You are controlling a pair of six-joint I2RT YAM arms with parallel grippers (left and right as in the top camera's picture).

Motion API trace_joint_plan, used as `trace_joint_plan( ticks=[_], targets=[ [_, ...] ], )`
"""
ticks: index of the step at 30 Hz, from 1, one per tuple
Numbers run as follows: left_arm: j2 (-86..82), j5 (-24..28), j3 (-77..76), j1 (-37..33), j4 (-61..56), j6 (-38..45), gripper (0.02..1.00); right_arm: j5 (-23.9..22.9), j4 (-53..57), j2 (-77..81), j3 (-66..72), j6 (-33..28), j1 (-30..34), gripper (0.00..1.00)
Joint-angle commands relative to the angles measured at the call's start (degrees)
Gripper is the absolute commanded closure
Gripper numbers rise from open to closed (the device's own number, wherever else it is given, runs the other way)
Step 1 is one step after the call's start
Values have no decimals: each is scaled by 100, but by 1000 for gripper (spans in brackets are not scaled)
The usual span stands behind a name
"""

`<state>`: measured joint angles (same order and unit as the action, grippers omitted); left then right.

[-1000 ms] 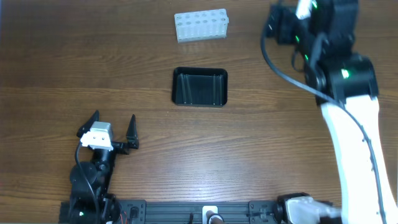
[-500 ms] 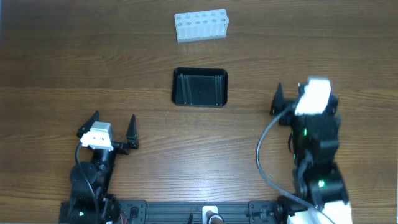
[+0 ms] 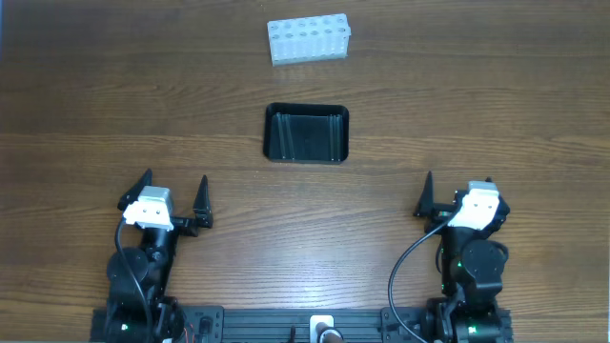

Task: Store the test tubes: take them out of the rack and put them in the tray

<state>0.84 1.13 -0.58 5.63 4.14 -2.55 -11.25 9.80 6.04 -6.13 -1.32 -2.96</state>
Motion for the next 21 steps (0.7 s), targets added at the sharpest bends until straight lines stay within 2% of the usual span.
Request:
trace_joint_plan(
  ticks=[1,8,21],
  targets=[
    [-31,57,24,-28,22,63,18,133,-76,-363,328,-4,42,9],
    [-31,57,24,-28,22,63,20,264,-651,-393,588,-9,57,7],
    [-31,57,24,-28,22,63,20,264,-658,-396,588,-173,131,7]
  ],
)
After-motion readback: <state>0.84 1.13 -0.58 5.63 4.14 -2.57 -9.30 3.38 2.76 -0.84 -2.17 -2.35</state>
